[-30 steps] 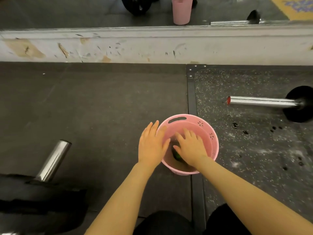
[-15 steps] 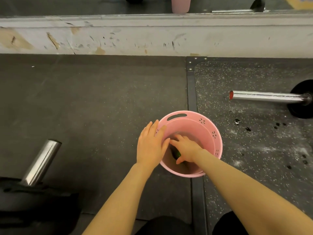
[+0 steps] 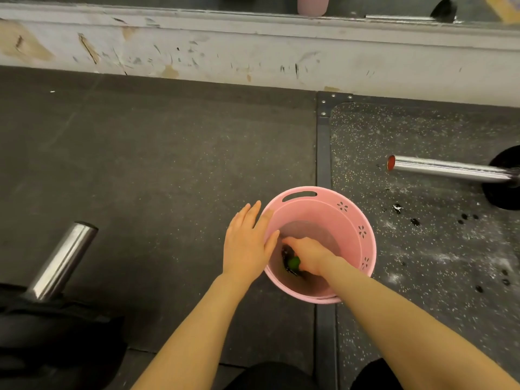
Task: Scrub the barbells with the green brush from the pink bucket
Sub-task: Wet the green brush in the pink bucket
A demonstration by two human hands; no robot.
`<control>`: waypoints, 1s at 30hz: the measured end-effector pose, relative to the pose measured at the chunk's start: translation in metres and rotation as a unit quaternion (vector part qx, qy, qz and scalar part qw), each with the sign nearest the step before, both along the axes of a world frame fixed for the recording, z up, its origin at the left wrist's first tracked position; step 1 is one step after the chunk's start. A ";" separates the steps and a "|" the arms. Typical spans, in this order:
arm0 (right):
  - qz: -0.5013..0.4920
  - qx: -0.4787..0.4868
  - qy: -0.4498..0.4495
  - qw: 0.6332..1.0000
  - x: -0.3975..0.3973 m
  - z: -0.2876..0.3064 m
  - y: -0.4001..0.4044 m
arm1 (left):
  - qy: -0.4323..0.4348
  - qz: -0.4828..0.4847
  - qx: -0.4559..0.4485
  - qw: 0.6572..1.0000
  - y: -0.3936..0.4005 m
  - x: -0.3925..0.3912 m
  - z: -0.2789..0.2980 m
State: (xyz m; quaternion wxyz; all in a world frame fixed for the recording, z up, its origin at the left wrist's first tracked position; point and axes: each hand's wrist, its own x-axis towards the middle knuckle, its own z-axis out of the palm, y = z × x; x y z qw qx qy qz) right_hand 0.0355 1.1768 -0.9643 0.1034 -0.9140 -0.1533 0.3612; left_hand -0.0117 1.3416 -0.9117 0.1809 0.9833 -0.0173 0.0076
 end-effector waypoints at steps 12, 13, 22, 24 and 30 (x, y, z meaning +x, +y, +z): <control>-0.041 0.135 -0.067 0.988 -0.016 0.051 -0.017 | -0.032 -0.017 0.012 0.999 0.001 -0.006 0.015; -0.046 0.144 -0.060 0.987 -0.018 0.055 -0.019 | -0.033 -0.017 0.015 0.999 0.001 -0.007 0.017; -0.058 0.251 -0.059 0.964 -0.058 0.100 -0.033 | -0.045 -0.044 0.026 0.998 -0.011 -0.017 0.035; -0.062 0.278 -0.080 0.955 -0.066 0.113 -0.035 | -0.049 -0.048 0.029 0.997 -0.013 -0.020 0.038; -0.097 0.305 -0.057 0.946 -0.080 0.118 -0.035 | -0.050 -0.045 0.035 0.997 -0.012 -0.031 0.045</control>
